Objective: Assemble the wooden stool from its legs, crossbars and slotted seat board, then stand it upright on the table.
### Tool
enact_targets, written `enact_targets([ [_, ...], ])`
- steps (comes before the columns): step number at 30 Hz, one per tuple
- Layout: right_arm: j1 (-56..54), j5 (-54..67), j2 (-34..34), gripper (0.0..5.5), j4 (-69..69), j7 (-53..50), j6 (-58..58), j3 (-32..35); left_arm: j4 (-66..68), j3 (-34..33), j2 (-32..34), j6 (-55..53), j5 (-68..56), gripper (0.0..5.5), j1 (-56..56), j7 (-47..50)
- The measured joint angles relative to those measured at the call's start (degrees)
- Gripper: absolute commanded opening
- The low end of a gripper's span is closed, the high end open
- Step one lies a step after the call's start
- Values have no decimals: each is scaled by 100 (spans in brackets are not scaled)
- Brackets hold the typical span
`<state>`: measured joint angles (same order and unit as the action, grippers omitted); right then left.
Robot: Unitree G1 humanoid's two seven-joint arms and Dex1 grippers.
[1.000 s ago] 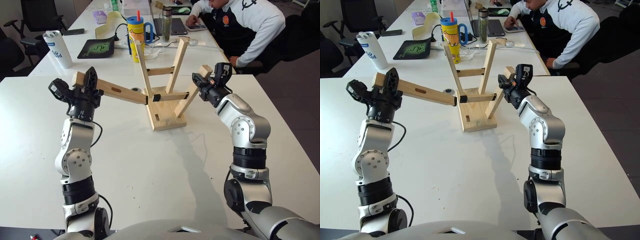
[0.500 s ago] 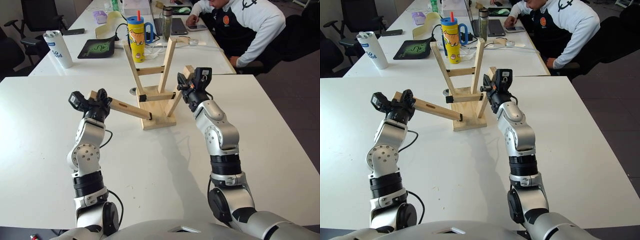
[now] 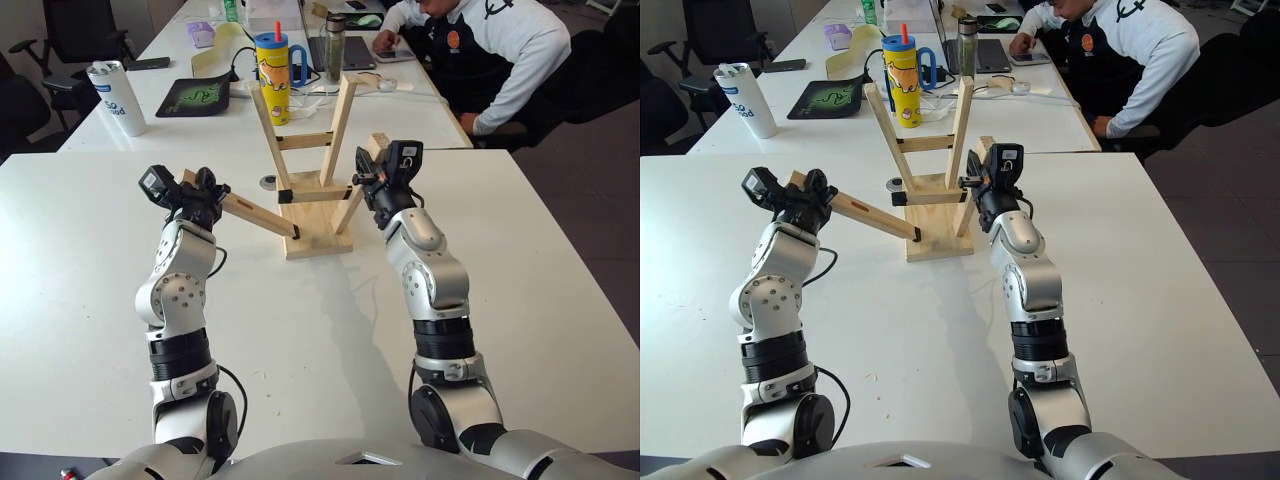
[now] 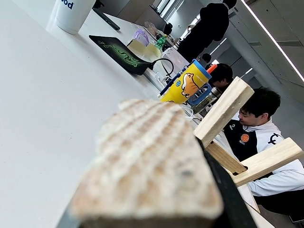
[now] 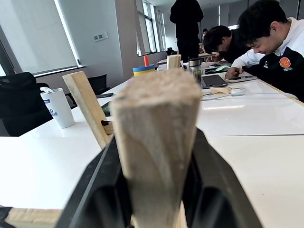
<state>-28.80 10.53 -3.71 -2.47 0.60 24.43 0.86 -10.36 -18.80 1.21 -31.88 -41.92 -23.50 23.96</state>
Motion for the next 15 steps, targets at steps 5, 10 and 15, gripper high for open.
enact_targets([
  [5,-2,-8,6,103,9,7,0,28,35,28,-34,-225,49,100,-172,277],
  [10,-4,-34,7,103,25,12,-30,27,-13,193,-28,-706,273,101,-537,697],
  [15,-3,-65,7,103,38,22,-52,0,-56,777,4,-1082,924,102,-907,938],
])
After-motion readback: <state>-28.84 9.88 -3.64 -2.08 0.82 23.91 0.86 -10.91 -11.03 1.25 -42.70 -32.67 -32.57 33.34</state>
